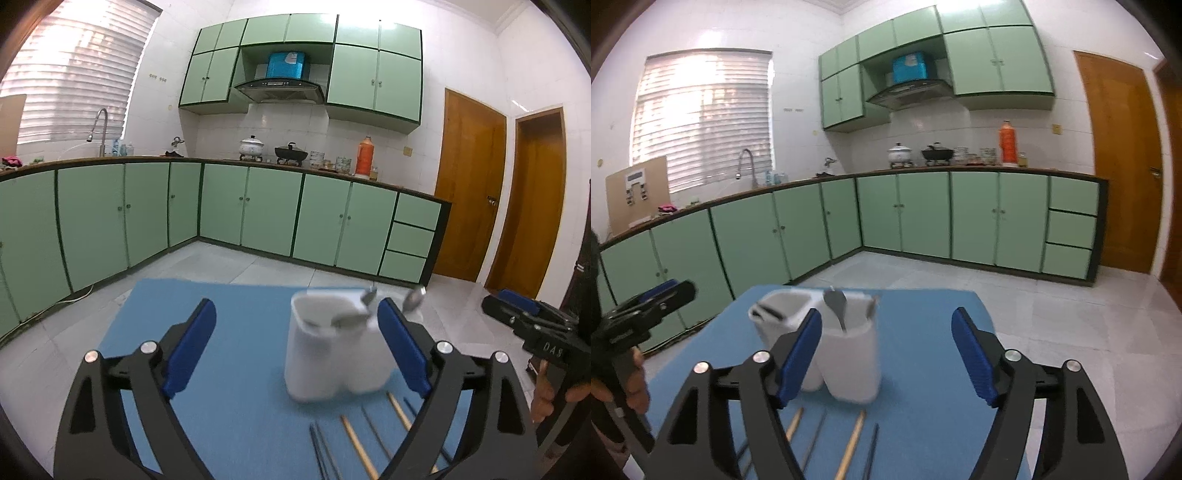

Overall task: Organize utensils
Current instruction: 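Open both tools to drop the spoons into the white holder, then withdraw both open tools from the holder toward the row of chopsticks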

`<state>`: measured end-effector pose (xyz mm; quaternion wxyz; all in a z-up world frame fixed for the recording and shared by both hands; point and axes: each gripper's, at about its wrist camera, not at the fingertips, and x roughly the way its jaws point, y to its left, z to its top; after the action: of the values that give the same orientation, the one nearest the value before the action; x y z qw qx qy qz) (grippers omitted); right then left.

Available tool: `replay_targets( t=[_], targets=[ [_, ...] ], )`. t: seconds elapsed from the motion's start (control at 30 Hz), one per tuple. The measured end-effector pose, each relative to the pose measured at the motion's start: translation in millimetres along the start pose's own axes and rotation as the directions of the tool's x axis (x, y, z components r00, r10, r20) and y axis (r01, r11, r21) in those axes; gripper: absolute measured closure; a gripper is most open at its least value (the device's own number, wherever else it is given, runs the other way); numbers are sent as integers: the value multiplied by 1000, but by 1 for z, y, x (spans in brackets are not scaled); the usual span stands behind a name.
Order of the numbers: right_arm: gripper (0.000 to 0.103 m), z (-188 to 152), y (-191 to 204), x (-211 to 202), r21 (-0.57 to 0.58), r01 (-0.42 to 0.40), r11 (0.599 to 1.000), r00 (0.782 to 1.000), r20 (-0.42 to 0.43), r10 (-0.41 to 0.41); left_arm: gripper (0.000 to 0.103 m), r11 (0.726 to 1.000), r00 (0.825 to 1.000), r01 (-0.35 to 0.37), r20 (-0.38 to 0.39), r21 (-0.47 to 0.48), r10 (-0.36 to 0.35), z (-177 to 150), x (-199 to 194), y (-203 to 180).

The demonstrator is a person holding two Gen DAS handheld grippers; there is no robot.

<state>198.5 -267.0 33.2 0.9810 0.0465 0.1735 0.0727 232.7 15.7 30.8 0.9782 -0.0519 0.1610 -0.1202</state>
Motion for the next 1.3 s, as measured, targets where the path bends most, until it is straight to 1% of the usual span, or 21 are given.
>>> replay_targets(
  t=[0.07,0.13,0.27,0.43,0.5,0.57,0.67,0.77,0.9,0.97,1.0,1.07,1.13,1.3],
  targets=[
    [28,-14,-3,-13,22,3,1000,1000,-3,-3,14,1000,1000,-15,-5,0,15,-14,-14,1],
    [28,-31,-5,-27,40,25,999,1000,-15,-25,14,1000,999,-30,-13,8,30,-30,-29,0],
    [28,-63,-2,-47,55,59,997,998,-28,-57,14,997,997,-82,2,15,82,-60,-55,-1],
    [28,-108,12,-80,55,133,990,991,8,-134,14,989,989,-140,42,38,139,-101,-88,-8],
    [28,-124,16,-90,61,149,987,988,23,-151,14,990,989,-141,42,29,139,-114,-97,-9],
    [28,-138,24,-97,44,149,988,988,23,-151,14,991,991,-132,37,22,131,-128,-108,-13],
    [28,-156,35,-108,9,168,986,985,29,-168,14,989,990,-141,31,40,139,-146,-118,-20],
    [28,-166,40,-111,13,150,989,989,5,-150,14,988,990,-142,8,51,142,-159,-123,-23],
    [28,-183,41,-115,15,154,988,988,-12,-154,14,989,990,-142,-10,40,143,-174,-130,-29],
    [30,-191,42,-116,3,164,986,986,-22,-164,15,988,989,-148,-17,36,149,-181,-132,-30],
    [33,-196,43,-116,1,164,986,986,-27,-164,16,988,988,-149,-22,34,150,-185,-133,-31],
    [36,-203,43,-116,0,161,987,986,-38,-161,20,987,987,-156,-35,34,158,-191,-132,-33],
    [42,-207,43,-113,-2,160,987,986,-49,-160,22,987,986,-159,-49,25,160,-195,-130,-33],
    [52,-216,45,-110,0,155,988,986,-56,-154,27,985,983,-171,-60,11,171,-204,-128,-32]
  ],
)
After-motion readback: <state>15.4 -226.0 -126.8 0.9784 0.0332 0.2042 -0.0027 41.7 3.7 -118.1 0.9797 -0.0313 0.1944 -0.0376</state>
